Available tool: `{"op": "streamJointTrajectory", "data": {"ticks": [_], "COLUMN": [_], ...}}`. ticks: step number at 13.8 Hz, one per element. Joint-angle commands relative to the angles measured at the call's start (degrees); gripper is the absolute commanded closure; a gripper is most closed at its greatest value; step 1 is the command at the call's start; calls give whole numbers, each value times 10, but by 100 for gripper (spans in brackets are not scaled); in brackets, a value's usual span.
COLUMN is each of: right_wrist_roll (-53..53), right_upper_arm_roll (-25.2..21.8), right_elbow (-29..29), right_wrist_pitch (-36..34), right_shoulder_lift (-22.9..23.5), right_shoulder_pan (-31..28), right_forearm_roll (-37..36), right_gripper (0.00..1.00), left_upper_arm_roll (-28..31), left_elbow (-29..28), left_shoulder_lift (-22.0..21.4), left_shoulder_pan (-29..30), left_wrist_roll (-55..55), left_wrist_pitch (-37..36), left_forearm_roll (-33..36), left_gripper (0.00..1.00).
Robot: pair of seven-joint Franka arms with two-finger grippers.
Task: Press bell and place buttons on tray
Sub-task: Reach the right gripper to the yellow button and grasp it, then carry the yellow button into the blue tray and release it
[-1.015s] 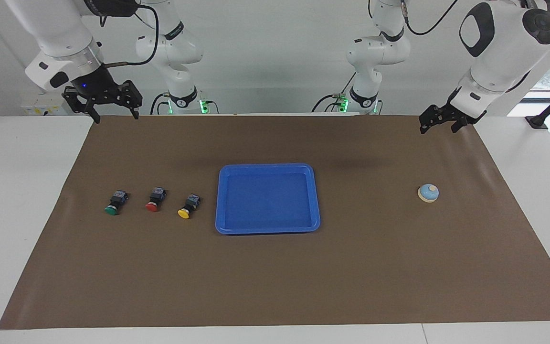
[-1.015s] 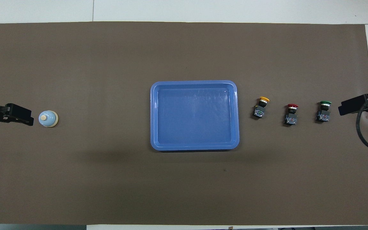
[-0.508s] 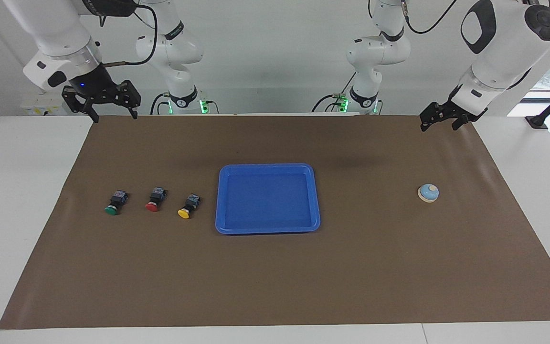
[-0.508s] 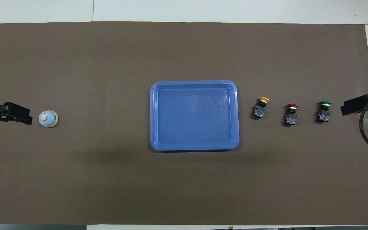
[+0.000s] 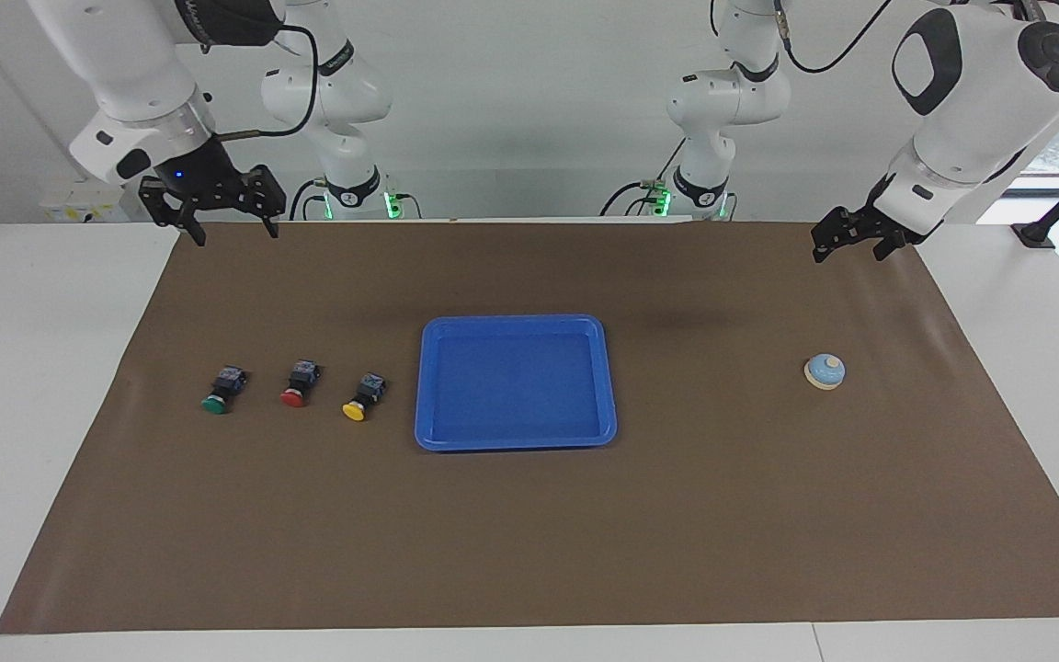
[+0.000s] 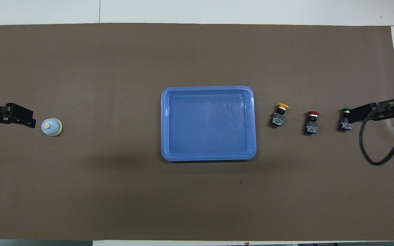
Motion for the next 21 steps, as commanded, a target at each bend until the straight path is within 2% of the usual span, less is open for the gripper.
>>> {"op": "streamJointTrajectory", "data": {"ticks": [1, 2, 6, 7, 9, 13, 17, 19, 20, 21], "right_wrist_roll": [90, 125, 155, 166, 191, 196, 196, 195, 195, 195], "right_upper_arm_roll": [4, 5, 4, 4, 5, 4, 4, 4, 4, 4], "right_elbow": [-146, -169, -182, -190, -230, -231, -211, -210, -210, -210], "right_wrist_pitch": [117, 153, 286, 326, 391, 474, 490, 490, 489, 483], "right_shoulder_lift": [-44, -35, 83, 102, 113, 183, 214, 216, 217, 216], "right_shoulder_pan": [49, 65, 69, 70, 72, 72, 72, 72, 72, 72], "right_forearm_roll": [-1, -1, -1, -1, -1, -2, -2, -2, -1, -1], "right_gripper": [0, 0, 0, 0, 0, 0, 4, 18, 37, 66], "left_upper_arm_roll": [3, 3, 3, 3, 3, 3, 3, 4, 6, 6], "left_elbow": [16, 14, 11, 9, 8, 7, 7, 7, 7, 7], "left_shoulder_lift": [9, 8, 3, 2, 0, -4, -4, -4, -4, -4], "left_shoulder_pan": [-21, -22, -21, -21, -21, -22, -20, -15, -14, -14], "left_wrist_roll": [-9, -7, -5, -6, -5, -5, -5, -5, -5, -5], "left_wrist_pitch": [4, 10, 25, 25, 24, 24, 24, 22, 22, 22], "left_forearm_roll": [6, 6, 3, 3, 3, 3, 3, 3, 3, 3], "left_gripper": [0, 0, 0, 0, 0, 0, 0, 0, 0, 0]}}
